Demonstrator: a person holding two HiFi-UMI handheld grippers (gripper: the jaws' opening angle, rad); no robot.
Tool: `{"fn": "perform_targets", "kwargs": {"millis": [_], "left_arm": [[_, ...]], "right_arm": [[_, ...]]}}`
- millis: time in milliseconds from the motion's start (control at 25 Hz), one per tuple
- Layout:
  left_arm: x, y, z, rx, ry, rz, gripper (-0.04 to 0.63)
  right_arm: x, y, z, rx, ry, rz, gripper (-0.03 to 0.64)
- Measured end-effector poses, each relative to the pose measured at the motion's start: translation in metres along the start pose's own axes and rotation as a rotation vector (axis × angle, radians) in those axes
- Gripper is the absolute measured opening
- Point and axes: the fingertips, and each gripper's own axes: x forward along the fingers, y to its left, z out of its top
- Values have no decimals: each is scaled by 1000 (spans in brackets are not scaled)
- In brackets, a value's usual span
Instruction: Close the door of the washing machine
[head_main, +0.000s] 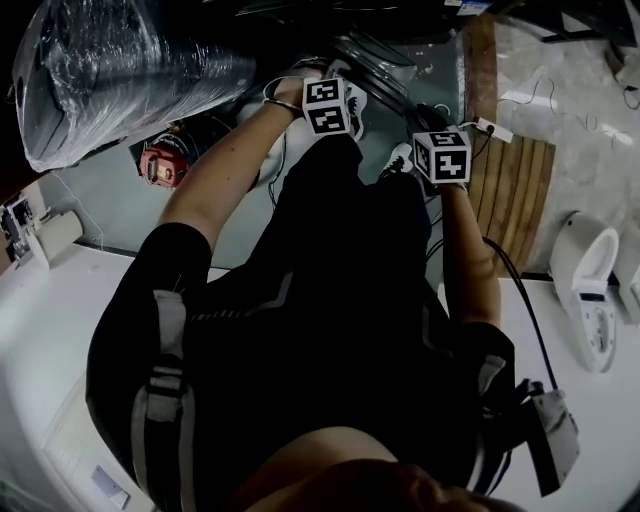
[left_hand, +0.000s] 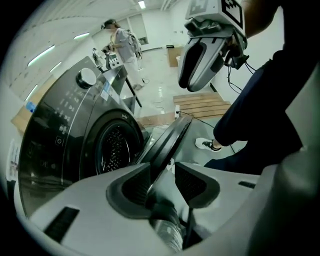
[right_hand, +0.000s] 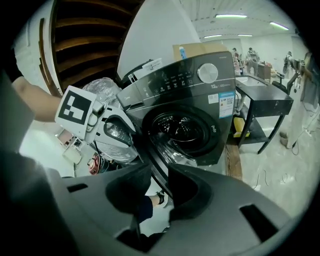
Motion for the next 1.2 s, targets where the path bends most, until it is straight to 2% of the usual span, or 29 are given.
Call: {"fn": "perform_targets", "kwargs": {"millis": [80, 120, 320, 520, 800, 1040, 1200], "left_arm": [[2, 5, 2, 36, 4, -3, 146], [2, 7, 3, 46, 0, -2, 116], [3, 19, 8, 66, -33, -6, 104], [7, 30, 10, 98, 17, -31, 100], [11, 46, 20, 22, -7, -42, 97], [12, 58, 23, 19, -20, -19, 94], [14, 69, 26, -30, -30, -44, 92]], "right_arm": [[10, -2, -1, 8, 18, -10, 114], [14, -3, -2, 7, 28, -20, 114], [31, -10, -2, 34, 56, -49, 123], [46, -16, 3, -9, 83, -68, 121], [65, -36, 3, 27, 106, -113, 114], [70, -49, 19, 48, 80, -155, 103], [72, -61, 28, 62, 64, -183, 106]]}}
